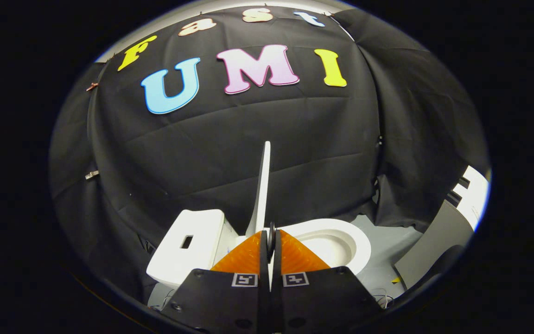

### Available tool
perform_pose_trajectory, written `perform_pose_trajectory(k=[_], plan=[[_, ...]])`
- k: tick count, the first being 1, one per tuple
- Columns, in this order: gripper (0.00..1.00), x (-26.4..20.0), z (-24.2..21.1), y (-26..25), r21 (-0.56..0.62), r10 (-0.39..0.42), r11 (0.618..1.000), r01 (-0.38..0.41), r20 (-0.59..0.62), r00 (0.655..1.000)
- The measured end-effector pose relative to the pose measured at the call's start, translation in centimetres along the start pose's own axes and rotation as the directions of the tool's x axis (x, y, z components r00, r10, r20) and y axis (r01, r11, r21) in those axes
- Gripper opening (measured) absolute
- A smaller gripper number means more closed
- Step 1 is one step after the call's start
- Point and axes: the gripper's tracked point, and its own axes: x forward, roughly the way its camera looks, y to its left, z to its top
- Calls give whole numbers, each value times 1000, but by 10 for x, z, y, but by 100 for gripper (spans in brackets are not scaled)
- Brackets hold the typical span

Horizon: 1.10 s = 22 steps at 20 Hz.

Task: Open the toilet lid.

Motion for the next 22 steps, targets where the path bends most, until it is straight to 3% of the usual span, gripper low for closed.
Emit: perform_pose_trajectory(k=[11, 22], plan=[[5, -10, -15, 112, -158, 80, 985, -75, 25, 996], [5, -10, -44, 186, -346, 67, 938, -10, 153, 986]])
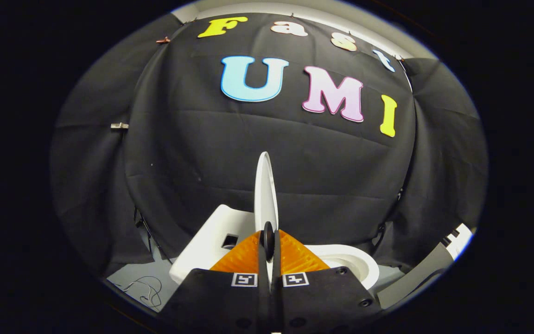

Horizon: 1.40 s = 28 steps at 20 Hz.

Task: Open the toilet lid.

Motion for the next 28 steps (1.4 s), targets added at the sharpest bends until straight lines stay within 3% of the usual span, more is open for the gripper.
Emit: perform_pose_trajectory(k=[6, 10, 15, 17, 19, 21, 28], plan=[[5, 1, -5, 24, -49, -17, 999, 19, 40, 999], [6, 3, -7, 24, -14, -26, 1000, 27, 60, 998], [9, 2, -6, 29, -27, 4, 1000, -3, 48, 999], [20, -3, -7, 42, -51, 73, 996, -71, 53, 996], [60, -12, -24, 57, -55, 142, 989, -140, 34, 989], [99, -17, -4, 45, -72, 117, 991, -112, 73, 990], [99, -18, 11, 37, -16, 147, 989, -147, 81, 986]])
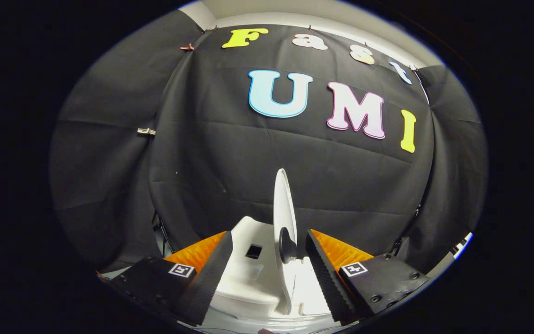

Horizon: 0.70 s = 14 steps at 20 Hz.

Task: Open the toilet lid.

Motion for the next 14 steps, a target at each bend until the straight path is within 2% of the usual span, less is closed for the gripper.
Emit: perform_pose_trajectory(k=[7, 14], plan=[[99, -16, 26, -23, 52, 43, 998, -46, 41, 998], [99, -40, 53, -70, 126, 93, 987, -105, 95, 991]])
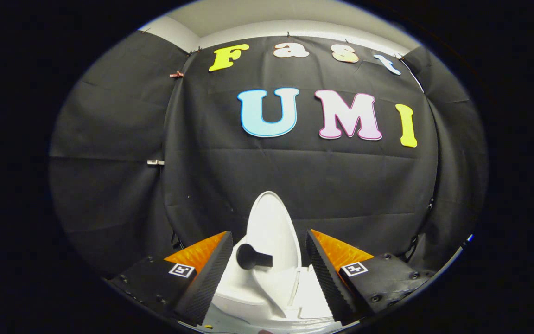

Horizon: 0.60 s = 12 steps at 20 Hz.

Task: Open the toilet lid.

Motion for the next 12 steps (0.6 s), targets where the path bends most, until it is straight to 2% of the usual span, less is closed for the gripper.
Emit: perform_pose_trajectory(k=[5, 12], plan=[[99, -3, 4, -60, -5, -13, 1000, 13, 39, 999], [99, 4, -40, -162, -37, -87, 995, 87, 4, 996]])
